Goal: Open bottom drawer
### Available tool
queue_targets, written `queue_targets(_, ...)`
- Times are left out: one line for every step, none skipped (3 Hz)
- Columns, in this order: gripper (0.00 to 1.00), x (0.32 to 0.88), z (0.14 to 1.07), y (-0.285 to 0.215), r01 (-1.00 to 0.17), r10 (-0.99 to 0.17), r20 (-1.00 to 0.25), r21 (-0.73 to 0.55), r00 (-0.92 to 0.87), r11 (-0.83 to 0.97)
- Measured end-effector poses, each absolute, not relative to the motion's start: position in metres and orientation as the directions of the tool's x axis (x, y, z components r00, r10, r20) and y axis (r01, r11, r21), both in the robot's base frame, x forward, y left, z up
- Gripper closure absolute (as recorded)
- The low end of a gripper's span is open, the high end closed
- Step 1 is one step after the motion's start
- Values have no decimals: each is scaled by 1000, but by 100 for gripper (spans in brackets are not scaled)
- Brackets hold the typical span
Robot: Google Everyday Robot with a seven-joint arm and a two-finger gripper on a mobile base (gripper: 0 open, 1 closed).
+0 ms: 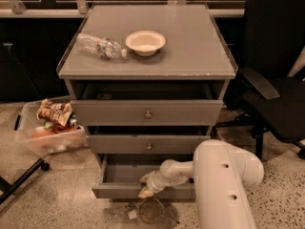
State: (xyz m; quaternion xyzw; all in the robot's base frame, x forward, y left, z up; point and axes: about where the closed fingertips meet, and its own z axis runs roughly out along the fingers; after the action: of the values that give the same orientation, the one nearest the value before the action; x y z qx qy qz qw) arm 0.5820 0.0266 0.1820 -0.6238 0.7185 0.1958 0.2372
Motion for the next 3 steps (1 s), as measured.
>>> queue_targets(1, 542, 202, 26, -993, -816, -571, -14, -90, 119)
queue_targets(0, 510, 215, 27, -996, -816, -573, -12, -69, 92)
queue_targets(19, 493, 229, 23, -992, -805, -591, -66, -51, 111)
